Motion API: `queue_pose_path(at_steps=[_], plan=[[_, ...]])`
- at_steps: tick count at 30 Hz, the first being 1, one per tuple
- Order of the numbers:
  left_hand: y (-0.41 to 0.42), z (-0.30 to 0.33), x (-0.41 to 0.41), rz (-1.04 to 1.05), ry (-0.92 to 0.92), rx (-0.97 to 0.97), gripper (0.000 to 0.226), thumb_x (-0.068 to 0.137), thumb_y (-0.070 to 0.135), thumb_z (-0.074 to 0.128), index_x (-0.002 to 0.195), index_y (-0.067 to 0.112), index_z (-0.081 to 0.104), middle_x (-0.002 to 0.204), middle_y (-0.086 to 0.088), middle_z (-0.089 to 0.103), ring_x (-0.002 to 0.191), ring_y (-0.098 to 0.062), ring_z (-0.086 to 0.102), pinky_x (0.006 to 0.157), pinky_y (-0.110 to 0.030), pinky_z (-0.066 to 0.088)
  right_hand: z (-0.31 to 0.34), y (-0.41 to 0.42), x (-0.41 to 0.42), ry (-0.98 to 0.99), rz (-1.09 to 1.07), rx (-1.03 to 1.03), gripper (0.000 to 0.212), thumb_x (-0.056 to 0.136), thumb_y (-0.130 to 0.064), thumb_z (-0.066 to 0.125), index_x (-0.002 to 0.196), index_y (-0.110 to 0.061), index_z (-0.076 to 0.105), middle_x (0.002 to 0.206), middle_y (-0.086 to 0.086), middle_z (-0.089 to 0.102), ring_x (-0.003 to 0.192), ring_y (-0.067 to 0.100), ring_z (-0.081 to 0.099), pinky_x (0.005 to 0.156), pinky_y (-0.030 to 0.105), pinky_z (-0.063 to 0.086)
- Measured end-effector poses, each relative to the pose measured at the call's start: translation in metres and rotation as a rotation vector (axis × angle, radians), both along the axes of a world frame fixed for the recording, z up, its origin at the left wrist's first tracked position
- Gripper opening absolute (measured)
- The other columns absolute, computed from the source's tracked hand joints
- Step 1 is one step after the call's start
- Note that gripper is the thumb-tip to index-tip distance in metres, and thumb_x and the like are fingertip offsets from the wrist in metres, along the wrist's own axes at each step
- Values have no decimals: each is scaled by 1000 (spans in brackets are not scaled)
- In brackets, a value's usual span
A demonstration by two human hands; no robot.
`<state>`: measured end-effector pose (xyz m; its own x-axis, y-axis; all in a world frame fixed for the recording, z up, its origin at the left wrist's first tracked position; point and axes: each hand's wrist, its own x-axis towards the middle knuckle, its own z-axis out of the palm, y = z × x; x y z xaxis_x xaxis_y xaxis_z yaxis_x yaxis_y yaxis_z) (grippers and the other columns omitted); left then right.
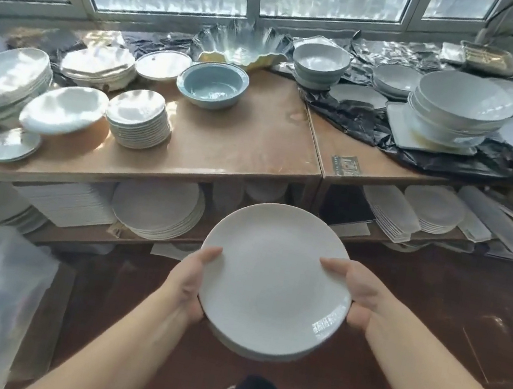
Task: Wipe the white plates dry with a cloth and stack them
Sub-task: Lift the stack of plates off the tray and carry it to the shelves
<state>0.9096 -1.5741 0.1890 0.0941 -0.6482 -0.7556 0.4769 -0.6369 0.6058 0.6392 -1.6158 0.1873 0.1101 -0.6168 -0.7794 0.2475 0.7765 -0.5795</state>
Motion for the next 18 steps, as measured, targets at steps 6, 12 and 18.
queue_pose_path(at_steps=[6,12,18], plan=[[-100,-2,6,13,3,-27,32,100,33,61,119,10,74,109,-17,81,86,-36,79,79,-47,58,3,-105,8,-21,-6,4,25,100,-19,61,109,1,73,102,22,79,77,38,79,76,47,55],[-208,-5,-3,52,15,-52,30,96,27,62,114,7,76,106,-18,80,83,-36,78,80,-47,59,-7,-228,4,-26,50,6,29,100,-20,62,119,-1,72,112,23,77,97,40,76,84,49,56],[-304,-2,-7,83,41,-71,33,73,30,73,94,9,87,111,-18,80,90,-37,79,91,-50,59,-15,-342,2,-53,103,7,29,98,-20,64,119,-1,72,113,23,77,95,42,77,88,51,56]])
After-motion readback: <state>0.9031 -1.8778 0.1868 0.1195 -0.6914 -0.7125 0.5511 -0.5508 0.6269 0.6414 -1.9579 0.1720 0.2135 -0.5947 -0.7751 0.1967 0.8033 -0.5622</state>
